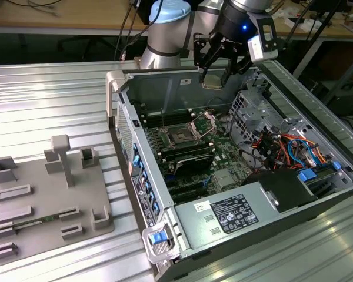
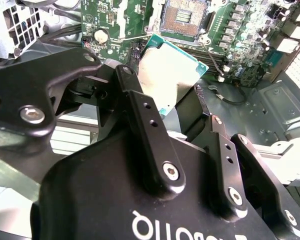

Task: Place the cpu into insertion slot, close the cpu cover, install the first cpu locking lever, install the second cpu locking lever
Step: 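Place the cpu into insertion slot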

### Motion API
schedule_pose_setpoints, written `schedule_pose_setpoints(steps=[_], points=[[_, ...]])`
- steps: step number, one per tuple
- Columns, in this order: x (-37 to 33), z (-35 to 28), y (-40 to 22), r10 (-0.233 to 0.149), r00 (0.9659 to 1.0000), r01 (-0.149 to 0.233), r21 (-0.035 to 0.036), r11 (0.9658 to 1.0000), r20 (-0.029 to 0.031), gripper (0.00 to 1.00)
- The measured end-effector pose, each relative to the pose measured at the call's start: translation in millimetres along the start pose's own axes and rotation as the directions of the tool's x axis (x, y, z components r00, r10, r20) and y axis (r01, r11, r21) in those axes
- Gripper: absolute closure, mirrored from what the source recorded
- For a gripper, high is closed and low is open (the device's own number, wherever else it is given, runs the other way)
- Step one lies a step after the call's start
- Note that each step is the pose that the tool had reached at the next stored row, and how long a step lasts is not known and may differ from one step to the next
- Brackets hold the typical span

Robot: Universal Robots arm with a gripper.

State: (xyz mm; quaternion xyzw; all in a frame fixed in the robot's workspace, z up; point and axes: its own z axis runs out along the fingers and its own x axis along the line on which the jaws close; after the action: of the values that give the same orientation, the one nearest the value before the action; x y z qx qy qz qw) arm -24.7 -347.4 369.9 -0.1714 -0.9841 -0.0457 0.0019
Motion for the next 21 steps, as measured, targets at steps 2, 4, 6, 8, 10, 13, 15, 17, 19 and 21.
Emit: schedule_pose_setpoints(steps=[2,4,6,8,10,13,15,17,19,21], points=[[0.0,0.0,0.0,0.002,1.0000,-0.002,0.0000,1.0000,0.0002,0.45],[0.0,0.1,0.0,0.005,1.0000,-0.005,-0.0002,1.0000,0.0004,0.45],[0.0,0.1,0.0,0.007,1.0000,-0.007,-0.0001,1.0000,0.0007,0.45],[0.0,0.1,0.0,0.009,1.0000,-0.009,-0.0003,1.0000,0.0008,0.45],[0.0,0.1,0.0,0.011,0.9999,-0.011,-0.0003,0.9999,0.0010,0.45],[0.0,0.1,0.0,0.014,0.9999,-0.014,-0.0004,0.9999,0.0013,0.45],[0.0,0.1,0.0,0.016,0.9999,-0.016,-0.0004,0.9999,0.0014,0.45],[0.0,0.1,0.0,0.019,0.9998,-0.019,-0.0004,0.9998,0.0017,0.45],[0.0,0.1,0.0,0.021,0.9998,-0.021,-0.0005,0.9998,0.0019,0.45],[0.0,0.1,0.0,0.024,0.9997,-0.024,-0.0005,0.9997,0.0021,0.45]])
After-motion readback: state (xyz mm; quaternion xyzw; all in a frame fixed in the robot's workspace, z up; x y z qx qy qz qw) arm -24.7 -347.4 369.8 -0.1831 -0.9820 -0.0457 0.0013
